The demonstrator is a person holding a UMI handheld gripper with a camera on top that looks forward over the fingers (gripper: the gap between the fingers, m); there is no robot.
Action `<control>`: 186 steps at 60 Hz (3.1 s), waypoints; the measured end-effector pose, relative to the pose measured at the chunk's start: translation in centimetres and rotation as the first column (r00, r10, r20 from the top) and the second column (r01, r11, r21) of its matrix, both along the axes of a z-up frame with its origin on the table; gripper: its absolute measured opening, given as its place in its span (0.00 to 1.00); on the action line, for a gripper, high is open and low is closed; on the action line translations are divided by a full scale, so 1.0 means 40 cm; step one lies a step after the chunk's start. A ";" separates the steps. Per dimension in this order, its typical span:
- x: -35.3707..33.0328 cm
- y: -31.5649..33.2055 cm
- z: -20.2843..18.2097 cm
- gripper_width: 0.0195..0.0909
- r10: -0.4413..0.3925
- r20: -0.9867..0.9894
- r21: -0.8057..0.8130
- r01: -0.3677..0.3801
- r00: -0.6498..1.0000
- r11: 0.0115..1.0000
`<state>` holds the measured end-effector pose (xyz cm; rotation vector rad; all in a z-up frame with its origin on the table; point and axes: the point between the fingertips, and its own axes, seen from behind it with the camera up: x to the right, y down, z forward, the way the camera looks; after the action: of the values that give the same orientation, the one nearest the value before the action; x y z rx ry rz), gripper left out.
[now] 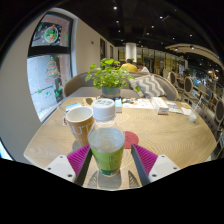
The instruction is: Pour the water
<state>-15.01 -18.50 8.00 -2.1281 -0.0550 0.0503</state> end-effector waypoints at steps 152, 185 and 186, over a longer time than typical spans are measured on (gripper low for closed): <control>0.079 0.350 0.046 0.30 0.226 0.040 0.040 -0.227 0.973 0.973; 0.111 0.266 -0.012 0.92 0.137 -0.028 -0.044 -0.138 0.990 0.989; 0.114 0.257 -0.002 0.93 0.129 -0.021 -0.045 -0.130 0.991 0.991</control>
<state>-10.43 -8.23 7.93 -2.1677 -0.1828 0.1486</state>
